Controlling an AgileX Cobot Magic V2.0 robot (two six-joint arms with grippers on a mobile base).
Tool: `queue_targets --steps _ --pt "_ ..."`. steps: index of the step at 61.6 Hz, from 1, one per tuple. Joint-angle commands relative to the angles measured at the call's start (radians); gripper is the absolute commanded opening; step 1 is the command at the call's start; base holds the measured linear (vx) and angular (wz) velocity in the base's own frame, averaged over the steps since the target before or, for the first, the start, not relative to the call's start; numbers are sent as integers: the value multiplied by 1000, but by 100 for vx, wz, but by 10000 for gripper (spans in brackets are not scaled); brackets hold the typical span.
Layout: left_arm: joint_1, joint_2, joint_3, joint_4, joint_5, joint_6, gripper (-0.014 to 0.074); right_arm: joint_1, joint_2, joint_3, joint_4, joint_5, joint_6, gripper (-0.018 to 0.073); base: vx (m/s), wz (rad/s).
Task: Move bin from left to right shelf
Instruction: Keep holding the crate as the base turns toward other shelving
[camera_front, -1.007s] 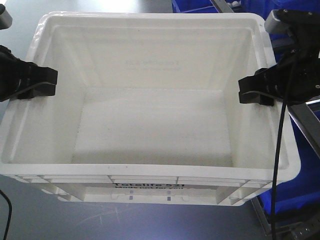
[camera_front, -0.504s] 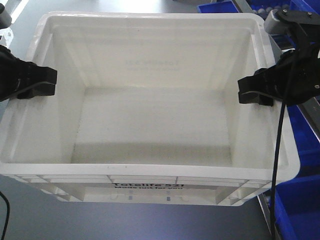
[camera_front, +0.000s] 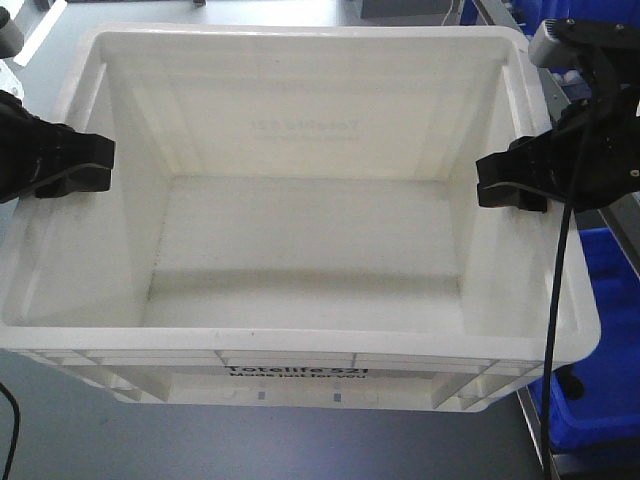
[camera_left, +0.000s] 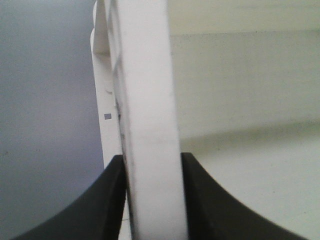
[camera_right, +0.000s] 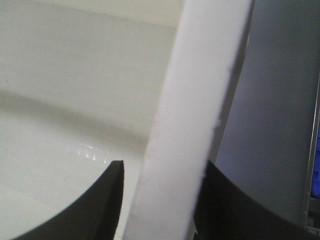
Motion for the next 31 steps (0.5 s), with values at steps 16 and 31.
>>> queue_targets --steps 16,31 --pt "-5 -44 -35 -44 -95 46 -8 -5 -34 -33 -8 -68 -18 -4 47 -2" --pt "-5 -44 -35 -44 -95 46 -8 -5 -34 -33 -8 -67 -18 -4 47 0"
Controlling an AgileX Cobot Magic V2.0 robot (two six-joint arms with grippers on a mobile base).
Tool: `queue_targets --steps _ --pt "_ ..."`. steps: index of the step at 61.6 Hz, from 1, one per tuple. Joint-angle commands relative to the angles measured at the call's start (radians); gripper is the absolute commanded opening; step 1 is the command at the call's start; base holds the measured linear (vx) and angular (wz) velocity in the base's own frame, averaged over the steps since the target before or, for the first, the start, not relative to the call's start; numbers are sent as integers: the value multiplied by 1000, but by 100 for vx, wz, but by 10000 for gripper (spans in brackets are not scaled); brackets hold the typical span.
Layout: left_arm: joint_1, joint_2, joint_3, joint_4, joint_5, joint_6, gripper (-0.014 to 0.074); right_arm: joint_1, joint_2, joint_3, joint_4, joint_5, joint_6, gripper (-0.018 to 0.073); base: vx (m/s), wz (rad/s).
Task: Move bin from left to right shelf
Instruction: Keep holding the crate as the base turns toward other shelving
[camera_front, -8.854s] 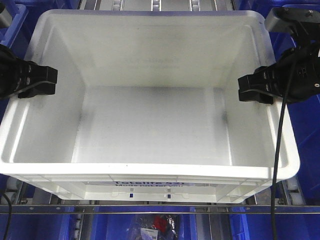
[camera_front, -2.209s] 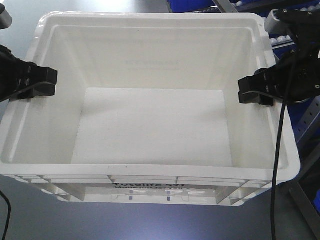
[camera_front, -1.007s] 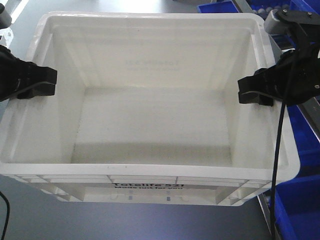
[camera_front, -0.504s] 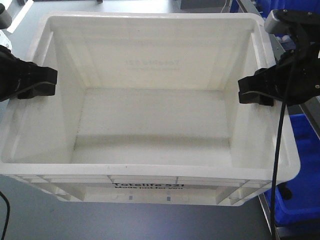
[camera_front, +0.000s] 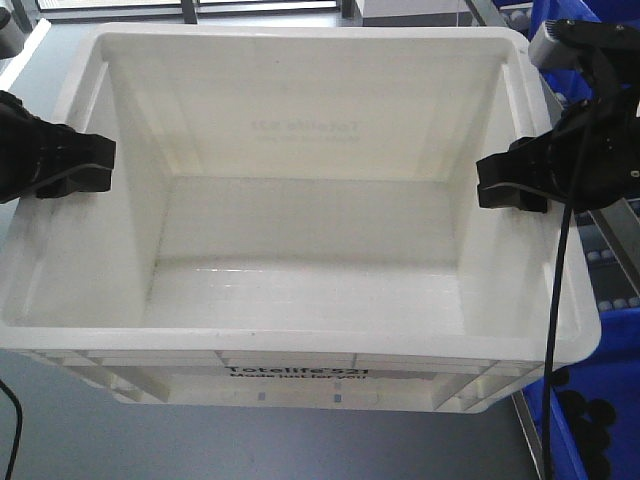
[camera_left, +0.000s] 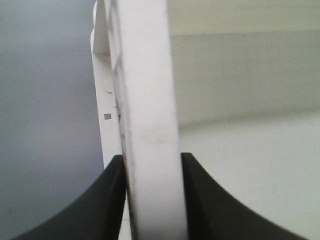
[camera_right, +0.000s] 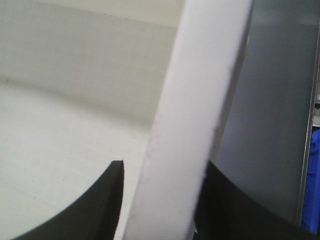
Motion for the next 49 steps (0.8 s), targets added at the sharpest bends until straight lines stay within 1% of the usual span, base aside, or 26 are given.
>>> queue_targets --steps 1,49 --pt "-5 -44 -35 -44 -95 46 -8 -5 -34 -33 -8 -70 -18 -4 47 3" --pt "-5 -44 -35 -44 -95 46 -8 -5 -34 -33 -8 -70 -18 -4 47 12"
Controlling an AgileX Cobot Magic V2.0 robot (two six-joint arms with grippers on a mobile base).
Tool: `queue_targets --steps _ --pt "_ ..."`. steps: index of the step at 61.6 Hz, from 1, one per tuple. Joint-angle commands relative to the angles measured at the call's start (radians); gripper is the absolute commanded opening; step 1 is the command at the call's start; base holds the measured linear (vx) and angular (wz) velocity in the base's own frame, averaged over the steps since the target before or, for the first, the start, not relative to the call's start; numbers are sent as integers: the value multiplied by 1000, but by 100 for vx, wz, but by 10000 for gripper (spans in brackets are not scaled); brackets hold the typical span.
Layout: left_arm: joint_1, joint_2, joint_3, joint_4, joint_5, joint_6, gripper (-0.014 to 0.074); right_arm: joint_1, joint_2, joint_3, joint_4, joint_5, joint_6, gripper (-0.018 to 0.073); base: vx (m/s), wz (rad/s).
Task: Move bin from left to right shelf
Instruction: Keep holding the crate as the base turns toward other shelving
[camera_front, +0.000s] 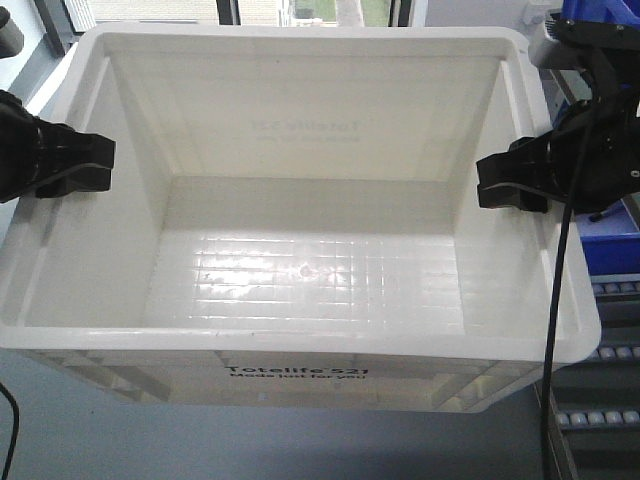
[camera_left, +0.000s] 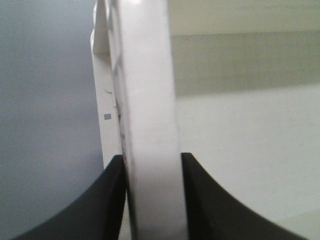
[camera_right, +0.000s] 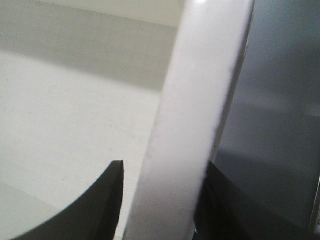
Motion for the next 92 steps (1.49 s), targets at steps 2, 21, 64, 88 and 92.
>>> queue_targets --steps 2,21,64,88,92 --pt "-5 -44 -35 -43 -95 46 -8 -5 -34 -33 -6 -71 -18 -4 44 10" --pt "-5 -44 -35 -43 -95 46 -8 -5 -34 -33 -6 -71 -18 -4 43 9" --pt "-5 -44 -35 -43 -96 46 -8 -5 -34 -33 -6 -58 -18 -4 42 13" --pt "-5 -44 -35 -43 -99 46 -8 -5 -34 -33 -6 -52 -18 -4 38 41" --pt "-5 -44 -35 -43 -99 46 -8 -5 -34 -33 -6 -52 -18 -4 32 54"
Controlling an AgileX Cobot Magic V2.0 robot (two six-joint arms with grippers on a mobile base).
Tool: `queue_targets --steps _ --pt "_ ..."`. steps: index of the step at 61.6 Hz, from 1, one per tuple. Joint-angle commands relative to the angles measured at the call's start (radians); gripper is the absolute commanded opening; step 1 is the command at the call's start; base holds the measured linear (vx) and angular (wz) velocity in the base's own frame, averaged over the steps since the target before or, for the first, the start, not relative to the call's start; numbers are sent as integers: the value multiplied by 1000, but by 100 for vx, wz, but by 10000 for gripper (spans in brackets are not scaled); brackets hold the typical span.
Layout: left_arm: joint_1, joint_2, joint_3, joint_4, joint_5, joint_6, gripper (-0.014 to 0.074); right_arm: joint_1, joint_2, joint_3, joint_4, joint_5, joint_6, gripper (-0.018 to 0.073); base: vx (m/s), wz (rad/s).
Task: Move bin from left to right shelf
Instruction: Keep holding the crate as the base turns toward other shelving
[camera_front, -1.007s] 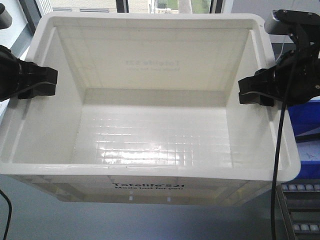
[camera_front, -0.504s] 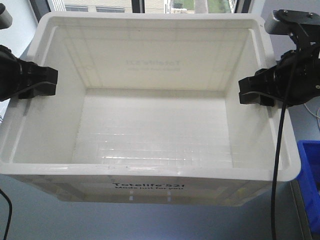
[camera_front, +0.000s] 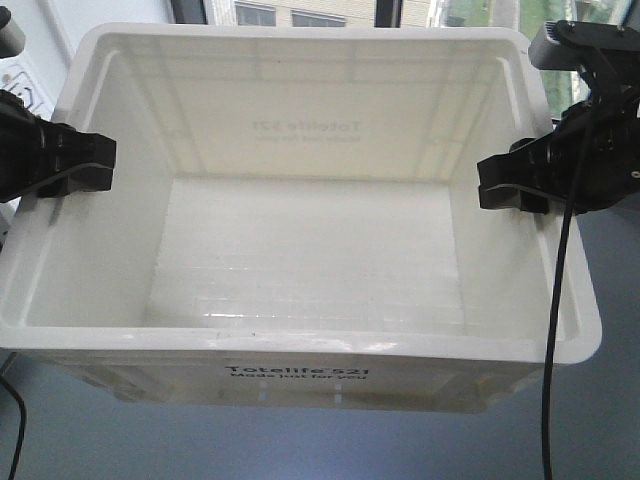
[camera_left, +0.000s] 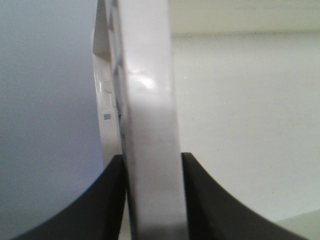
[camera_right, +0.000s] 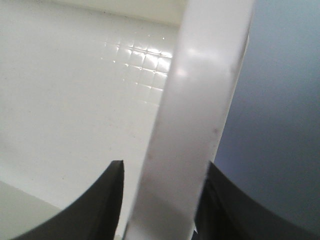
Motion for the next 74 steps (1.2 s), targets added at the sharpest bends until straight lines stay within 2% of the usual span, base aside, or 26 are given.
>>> queue_targets --steps 1,28,74 --pt "-5 -44 -35 -42 -96 46 -8 -5 -34 -33 -4 -56 -18 -4 31 55" --pt "-5 -44 -35 -42 -96 46 -8 -5 -34 -33 -4 -56 -18 -4 20 63" --pt "-5 -44 -35 -42 -96 46 -8 -5 -34 -33 -4 -51 -18 -4 7 59"
